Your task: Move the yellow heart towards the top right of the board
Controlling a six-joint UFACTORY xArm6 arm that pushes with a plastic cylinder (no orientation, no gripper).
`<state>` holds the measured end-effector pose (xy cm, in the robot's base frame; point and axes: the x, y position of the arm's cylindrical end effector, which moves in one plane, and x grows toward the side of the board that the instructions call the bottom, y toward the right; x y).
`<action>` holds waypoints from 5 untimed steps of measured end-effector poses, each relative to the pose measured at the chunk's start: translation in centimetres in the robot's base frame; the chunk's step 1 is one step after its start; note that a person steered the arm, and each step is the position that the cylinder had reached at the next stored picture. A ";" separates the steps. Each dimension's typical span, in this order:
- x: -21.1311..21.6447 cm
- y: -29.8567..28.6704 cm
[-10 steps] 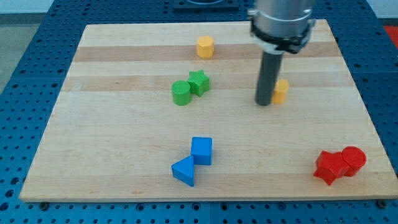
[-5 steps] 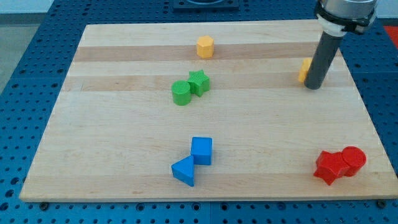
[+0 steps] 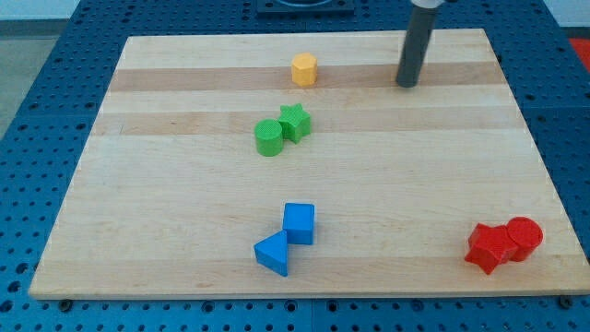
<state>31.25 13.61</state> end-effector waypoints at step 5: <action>-3.2 3.2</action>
<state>28.01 16.81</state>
